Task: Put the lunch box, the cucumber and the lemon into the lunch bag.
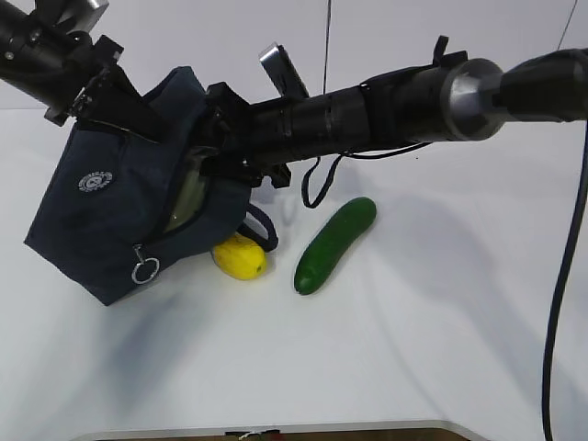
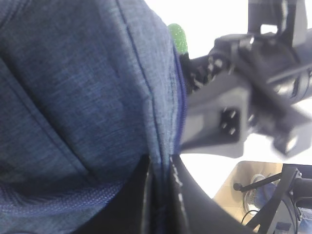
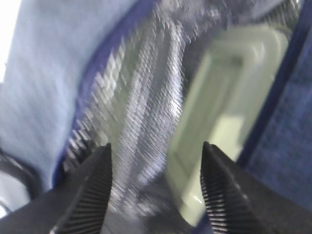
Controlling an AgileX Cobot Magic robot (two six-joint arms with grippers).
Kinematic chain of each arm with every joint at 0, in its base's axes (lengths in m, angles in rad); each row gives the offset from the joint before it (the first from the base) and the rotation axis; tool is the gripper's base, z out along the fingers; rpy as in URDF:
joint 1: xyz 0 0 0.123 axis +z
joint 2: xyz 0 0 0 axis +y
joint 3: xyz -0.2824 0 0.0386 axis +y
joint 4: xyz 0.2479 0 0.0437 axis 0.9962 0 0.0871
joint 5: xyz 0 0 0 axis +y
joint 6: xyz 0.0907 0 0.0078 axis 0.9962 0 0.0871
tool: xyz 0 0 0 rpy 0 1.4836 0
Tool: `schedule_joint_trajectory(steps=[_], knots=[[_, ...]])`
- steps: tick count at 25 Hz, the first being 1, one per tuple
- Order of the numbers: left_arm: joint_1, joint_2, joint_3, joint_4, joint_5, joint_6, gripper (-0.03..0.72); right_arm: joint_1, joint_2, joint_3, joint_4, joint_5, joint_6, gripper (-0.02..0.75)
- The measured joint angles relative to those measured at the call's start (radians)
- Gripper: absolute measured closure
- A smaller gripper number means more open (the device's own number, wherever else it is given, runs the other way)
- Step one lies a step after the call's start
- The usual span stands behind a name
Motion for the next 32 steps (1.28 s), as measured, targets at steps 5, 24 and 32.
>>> schedule_joint_trajectory(steps=[5, 24, 32], knots=[[0.0, 0.0, 0.0, 0.0, 0.0, 0.0, 0.68, -0.004, 0.0, 0.0, -0.031, 0.027, -0.081, 0.278], [0.0, 0.0, 0.0, 0.002, 0.0, 0.0, 0.68, -0.019, -0.213, 0.0, -0.579, 0.021, 0.093, 0.279], [0.0, 0.0, 0.0, 0.002, 0.0, 0.0, 0.68, -0.019, -0.315, 0.0, -1.039, 0.044, 0.482, 0.279]])
